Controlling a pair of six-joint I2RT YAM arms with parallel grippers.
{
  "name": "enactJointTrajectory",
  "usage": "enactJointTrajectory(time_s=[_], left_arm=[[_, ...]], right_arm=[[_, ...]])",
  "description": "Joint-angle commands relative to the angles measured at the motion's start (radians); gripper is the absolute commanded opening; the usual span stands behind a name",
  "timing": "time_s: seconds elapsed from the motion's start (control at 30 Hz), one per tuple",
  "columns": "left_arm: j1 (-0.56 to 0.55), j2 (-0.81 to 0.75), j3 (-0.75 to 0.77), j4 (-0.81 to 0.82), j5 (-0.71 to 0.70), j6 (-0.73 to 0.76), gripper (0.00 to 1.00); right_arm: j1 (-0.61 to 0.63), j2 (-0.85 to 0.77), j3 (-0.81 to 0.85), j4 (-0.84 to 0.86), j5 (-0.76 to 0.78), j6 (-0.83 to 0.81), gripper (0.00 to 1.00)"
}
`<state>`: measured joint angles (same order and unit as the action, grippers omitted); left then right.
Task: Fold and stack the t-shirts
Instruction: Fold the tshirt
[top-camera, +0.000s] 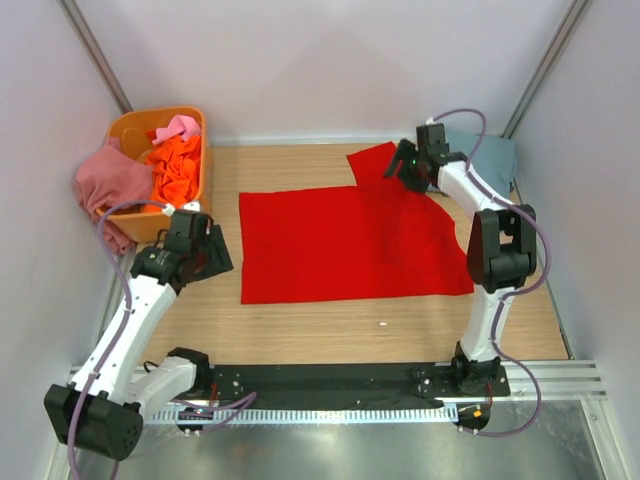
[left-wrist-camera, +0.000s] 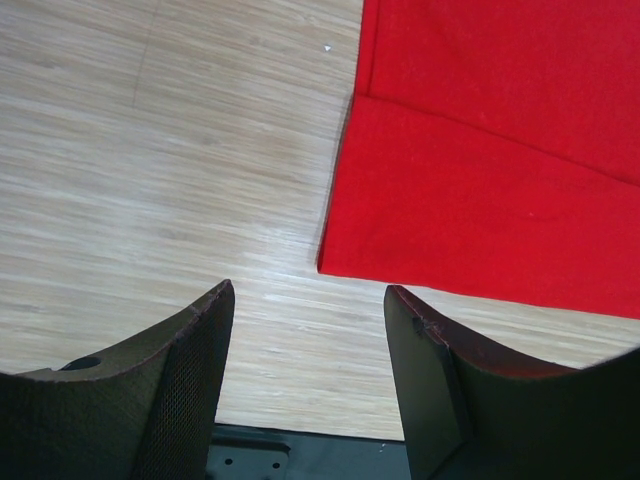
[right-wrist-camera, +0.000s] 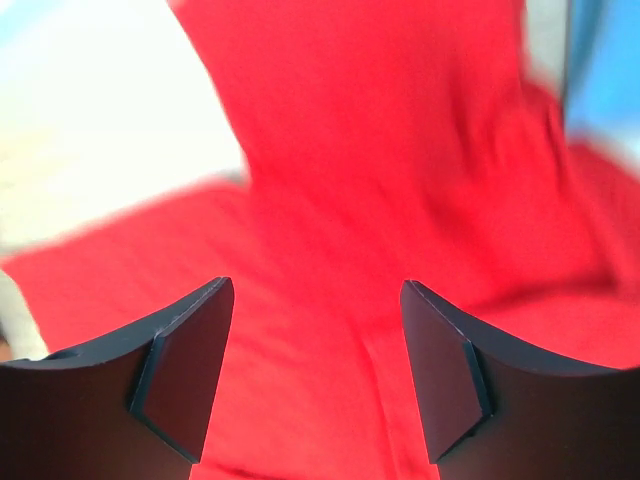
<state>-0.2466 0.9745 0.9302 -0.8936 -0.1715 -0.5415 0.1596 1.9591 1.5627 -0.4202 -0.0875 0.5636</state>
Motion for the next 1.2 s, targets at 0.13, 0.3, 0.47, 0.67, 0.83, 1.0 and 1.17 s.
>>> enactJointTrajectory(time_s=[0.13,0.3,0.47,0.67,0.83,1.0,1.17], left_arm=[[-0.002,0.116,0.039,0.054,0.058,-0.011,0.63],[-0.002,0.285,0.192,0.075,0.098,-0.003,0.62],[-0.002,0.319,0.177,0.11,0.055,0.031,0.61],[-0.002,0.343,0.134,0.151,0.064,0.037,0.6],[-0.003,0.339,0.127,0.145,0.063,0.041,0.6],[-0.003,0.346,0.125,0.145,0.073,0.04,0.6],[-0.003,0.343,0.122,0.14,0.083,0.04,0.6]], right_arm=[[-0.012,0.265,0.556,-0.149,0.043,-0.131,0.76],[-0.045,0.477,0.848,-0.172,0.022,-0.174,0.79],[-0.069,0.563,0.869,0.033,0.066,-0.18,0.79],[-0.072,0.754,1.096,0.069,0.156,-0.194,0.77],[-0.069,0.79,1.045,0.152,0.157,-0.165,0.77],[-0.043,0.85,1.068,0.173,0.141,-0.165,0.74],[-0.029,0.879,1.073,0.185,0.121,-0.142,0.62]])
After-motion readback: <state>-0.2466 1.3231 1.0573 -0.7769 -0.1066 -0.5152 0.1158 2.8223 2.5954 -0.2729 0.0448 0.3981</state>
